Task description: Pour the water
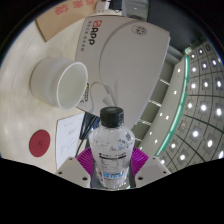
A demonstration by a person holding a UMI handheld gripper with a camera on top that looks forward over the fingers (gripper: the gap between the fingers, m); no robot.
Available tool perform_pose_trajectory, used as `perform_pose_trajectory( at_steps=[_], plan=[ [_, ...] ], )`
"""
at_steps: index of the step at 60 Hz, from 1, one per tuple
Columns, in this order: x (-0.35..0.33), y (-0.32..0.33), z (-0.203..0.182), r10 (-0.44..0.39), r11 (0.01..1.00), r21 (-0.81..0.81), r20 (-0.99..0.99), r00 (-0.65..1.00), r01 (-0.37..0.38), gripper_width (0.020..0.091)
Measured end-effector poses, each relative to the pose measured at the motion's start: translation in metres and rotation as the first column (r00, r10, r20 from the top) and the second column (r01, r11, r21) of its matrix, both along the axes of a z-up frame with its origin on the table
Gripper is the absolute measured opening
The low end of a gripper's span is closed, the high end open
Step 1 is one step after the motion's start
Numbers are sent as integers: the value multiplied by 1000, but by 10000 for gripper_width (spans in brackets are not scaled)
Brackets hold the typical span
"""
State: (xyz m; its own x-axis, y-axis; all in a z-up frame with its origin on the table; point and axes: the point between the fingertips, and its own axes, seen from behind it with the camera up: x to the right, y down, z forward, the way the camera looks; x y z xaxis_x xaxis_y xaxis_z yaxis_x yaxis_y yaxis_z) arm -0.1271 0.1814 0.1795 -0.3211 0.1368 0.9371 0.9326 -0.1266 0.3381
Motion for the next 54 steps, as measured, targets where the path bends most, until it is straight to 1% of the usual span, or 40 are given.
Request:
perform_pose_trajectory(
  at_steps=[8, 11, 17, 25, 28, 32, 36, 40, 45, 49, 54],
  plan=[
    [-22, 6, -10, 60, 998, 3, 169, 984, -62, 448],
    [-29, 8, -14, 82, 997, -11, 192, 978, -82, 448],
    [-31, 8, -18, 83, 997, -21, 186, 979, -81, 447],
    [-23, 6, -16, 62, 998, -30, 43, 997, -60, 447],
    [-21, 2, -12, 53, 998, -34, -73, 996, -55, 448],
    [-19, -1, -11, 38, 996, -66, -273, 961, -58, 448],
    [-15, -6, -9, 4, 994, -97, -463, 886, -55, 448],
    [-7, -10, -7, -38, 993, -112, -633, 774, -43, 449],
    [-2, -14, -8, -92, 987, -151, -815, 572, -56, 450],
    [3, -13, -16, -144, 981, -183, -902, 408, -59, 450],
    [6, -12, -24, -175, 974, -198, -966, 191, -107, 450]
  ],
)
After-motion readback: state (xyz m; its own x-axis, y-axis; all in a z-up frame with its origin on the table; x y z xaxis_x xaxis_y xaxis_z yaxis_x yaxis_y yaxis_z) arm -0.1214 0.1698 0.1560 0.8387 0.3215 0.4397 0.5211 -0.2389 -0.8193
